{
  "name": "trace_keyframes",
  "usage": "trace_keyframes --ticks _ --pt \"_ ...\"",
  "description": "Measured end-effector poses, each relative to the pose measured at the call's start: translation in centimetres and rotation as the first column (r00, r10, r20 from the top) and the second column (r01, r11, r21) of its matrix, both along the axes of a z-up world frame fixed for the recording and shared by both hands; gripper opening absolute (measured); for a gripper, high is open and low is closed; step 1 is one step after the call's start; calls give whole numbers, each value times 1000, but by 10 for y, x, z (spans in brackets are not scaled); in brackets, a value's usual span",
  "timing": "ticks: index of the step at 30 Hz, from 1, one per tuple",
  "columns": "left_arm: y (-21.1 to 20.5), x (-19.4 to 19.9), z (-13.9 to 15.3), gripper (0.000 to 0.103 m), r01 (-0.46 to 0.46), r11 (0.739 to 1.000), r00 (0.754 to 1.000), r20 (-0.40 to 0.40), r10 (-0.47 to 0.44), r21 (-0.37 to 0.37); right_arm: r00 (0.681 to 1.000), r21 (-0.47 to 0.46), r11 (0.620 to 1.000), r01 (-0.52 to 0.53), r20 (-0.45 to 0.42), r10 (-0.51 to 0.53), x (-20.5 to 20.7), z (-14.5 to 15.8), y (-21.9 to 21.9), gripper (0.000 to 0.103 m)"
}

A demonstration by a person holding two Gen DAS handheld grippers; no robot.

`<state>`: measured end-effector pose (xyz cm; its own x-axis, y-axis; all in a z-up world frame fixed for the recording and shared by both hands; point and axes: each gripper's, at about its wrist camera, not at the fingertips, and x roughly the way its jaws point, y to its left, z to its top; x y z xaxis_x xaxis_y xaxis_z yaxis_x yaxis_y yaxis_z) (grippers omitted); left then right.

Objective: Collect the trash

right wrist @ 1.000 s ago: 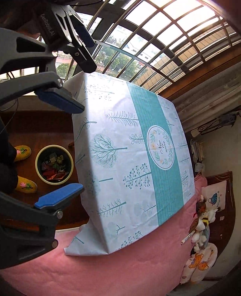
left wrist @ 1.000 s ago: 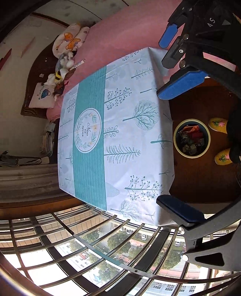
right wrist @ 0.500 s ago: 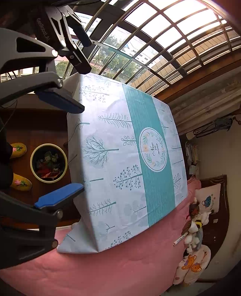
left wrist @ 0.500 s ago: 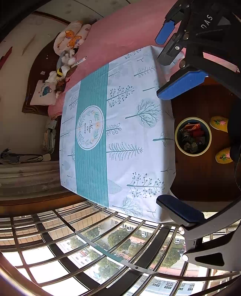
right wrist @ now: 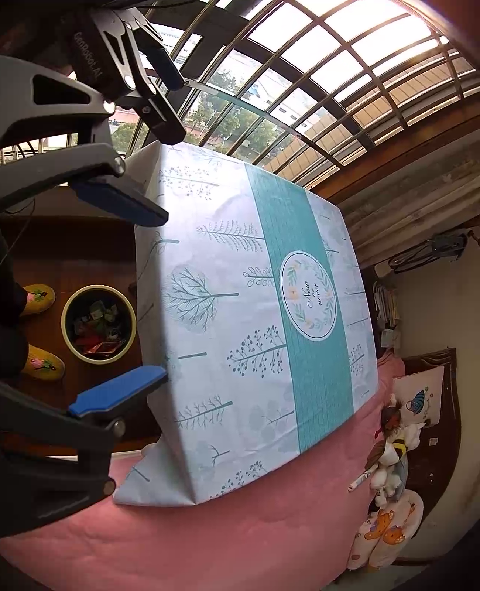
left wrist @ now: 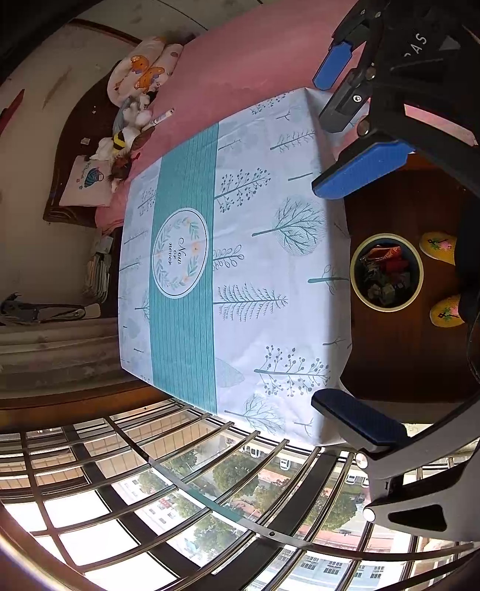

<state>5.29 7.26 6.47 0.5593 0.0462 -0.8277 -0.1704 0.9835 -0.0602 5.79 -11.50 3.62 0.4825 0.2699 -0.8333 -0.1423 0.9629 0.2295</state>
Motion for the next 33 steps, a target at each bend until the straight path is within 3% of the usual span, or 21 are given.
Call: trace_keyframes --ticks 33 --pt "-16 15 -13 102 -16 1000 999 -47 17 16 998 -1 999 -37 -60 37 27 -17 -6 78"
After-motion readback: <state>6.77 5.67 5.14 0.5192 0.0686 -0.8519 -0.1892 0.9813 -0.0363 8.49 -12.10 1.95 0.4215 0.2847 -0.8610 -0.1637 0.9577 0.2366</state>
